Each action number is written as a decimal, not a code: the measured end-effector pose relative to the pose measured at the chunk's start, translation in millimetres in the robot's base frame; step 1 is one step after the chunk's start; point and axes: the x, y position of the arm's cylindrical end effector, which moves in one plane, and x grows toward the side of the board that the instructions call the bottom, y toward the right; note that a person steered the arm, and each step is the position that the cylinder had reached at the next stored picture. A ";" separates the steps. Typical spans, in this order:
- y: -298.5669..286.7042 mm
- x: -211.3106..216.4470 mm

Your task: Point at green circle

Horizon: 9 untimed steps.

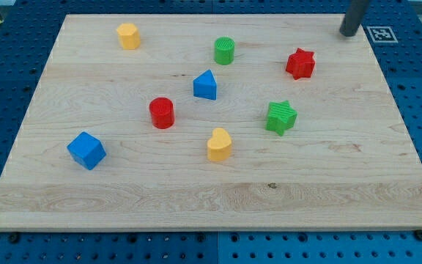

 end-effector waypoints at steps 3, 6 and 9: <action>-111.2 0.4; -149.5 37.7; -157.5 44.2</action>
